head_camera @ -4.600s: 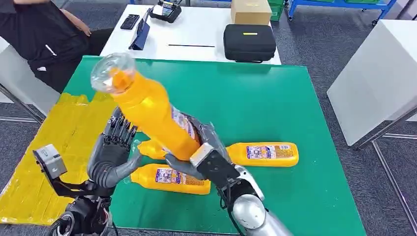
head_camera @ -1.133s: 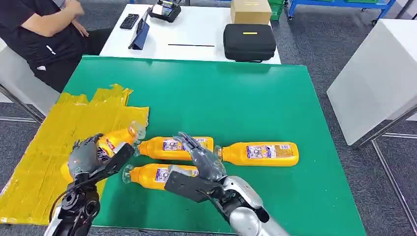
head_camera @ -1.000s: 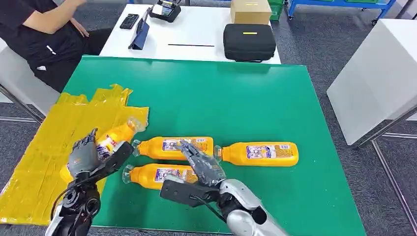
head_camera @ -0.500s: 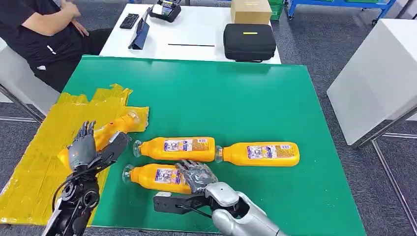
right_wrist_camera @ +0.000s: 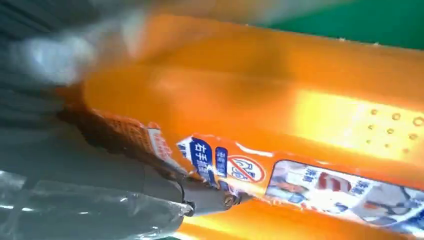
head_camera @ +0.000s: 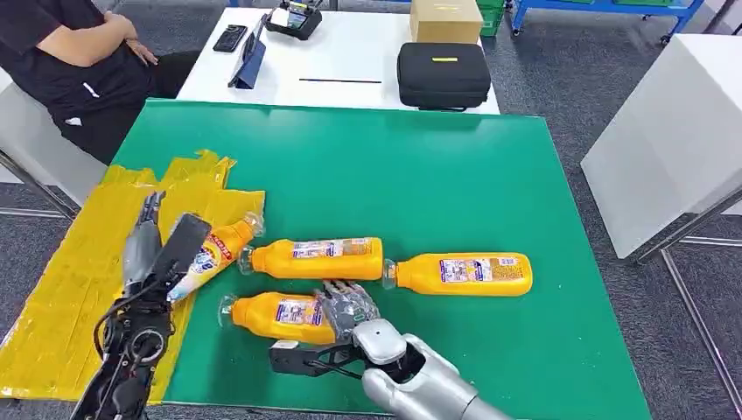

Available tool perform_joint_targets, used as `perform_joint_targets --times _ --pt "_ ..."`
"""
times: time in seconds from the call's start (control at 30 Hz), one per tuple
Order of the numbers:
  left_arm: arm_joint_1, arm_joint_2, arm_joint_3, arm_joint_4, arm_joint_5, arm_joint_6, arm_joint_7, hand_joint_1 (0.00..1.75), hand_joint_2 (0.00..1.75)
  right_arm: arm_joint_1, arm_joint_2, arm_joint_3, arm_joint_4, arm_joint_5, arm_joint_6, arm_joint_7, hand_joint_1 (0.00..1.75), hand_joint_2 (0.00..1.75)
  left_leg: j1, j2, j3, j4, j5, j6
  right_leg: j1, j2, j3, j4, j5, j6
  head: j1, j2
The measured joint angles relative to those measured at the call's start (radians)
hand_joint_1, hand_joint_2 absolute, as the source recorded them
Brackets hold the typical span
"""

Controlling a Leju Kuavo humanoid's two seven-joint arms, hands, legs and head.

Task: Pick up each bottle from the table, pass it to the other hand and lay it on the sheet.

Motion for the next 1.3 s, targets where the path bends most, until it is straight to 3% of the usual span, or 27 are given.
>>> perform_joint_targets --times 0.43,0.47,0.6,0.63,0.73,0.8,1.0,1.3 --pt "0.030 0.000 0.014 -0.083 0.096 -0.002 -0.016 0.00 0.00 -0.022 0.032 -0.003 0.084 -0.010 -0.049 -0.004 1.75 1.75 0.001 0.003 0.012 -0.001 -0.002 -0.002 0.000 0.002 0.000 0.000 -0.002 -0.003 0.000 0.000" --pt "0.032 0.000 0.014 -0.086 0.139 -0.017 -0.019 0.00 1.75 -0.018 0.033 -0.016 0.082 -0.050 -0.058 -0.030 1.75 1.75 0.001 0.003 0.012 0.000 -0.002 -0.002 0.000 0.002 0.000 0.000 -0.002 -0.003 0.000 0.000" --pt "0.045 0.000 0.019 -0.087 0.353 -0.107 -0.034 0.00 1.75 0.000 0.025 -0.107 0.031 -0.298 -0.034 -0.142 1.75 1.75 0.001 0.004 0.013 0.000 -0.003 -0.003 0.001 0.004 0.003 0.000 -0.002 -0.003 0.000 0.000" --pt "0.053 0.002 0.021 -0.087 0.433 -0.152 -0.042 0.00 1.75 0.023 0.021 -0.137 -0.006 -0.400 -0.006 -0.170 1.75 1.75 0.001 0.004 0.012 0.000 -0.003 -0.003 0.001 0.004 0.011 0.000 -0.001 -0.002 0.001 0.000" --pt "0.119 0.009 0.042 -0.086 0.777 -0.353 -0.118 0.00 1.75 0.119 0.001 -0.237 -0.168 -0.812 0.029 -0.249 1.75 1.75 0.000 0.003 0.005 0.000 0.000 -0.001 0.000 0.003 0.005 0.001 0.001 0.000 0.000 0.000" --pt "0.150 0.009 0.043 -0.098 0.885 -0.407 -0.138 0.00 1.75 0.131 -0.019 -0.279 -0.263 -0.916 -0.019 -0.251 1.75 1.75 0.000 0.003 0.002 0.000 0.001 -0.001 0.000 0.003 0.001 0.001 0.001 0.000 0.001 0.000" --pt "0.197 0.008 0.001 -0.169 1.017 -0.452 -0.129 0.00 1.75 0.194 -0.062 -0.341 -0.495 -0.945 -0.144 -0.272 1.75 1.75 -0.001 0.002 -0.001 0.000 0.000 0.000 -0.001 0.002 -0.002 0.000 0.001 0.000 0.000 0.000" --pt "0.177 -0.006 -0.161 -0.277 1.046 -0.427 -0.113 0.00 1.75 0.200 -0.066 -0.333 -0.560 -0.859 -0.204 -0.242 1.75 1.75 -0.001 0.002 -0.001 0.000 0.000 0.000 0.000 0.002 -0.002 0.001 0.001 0.000 0.000 0.000"
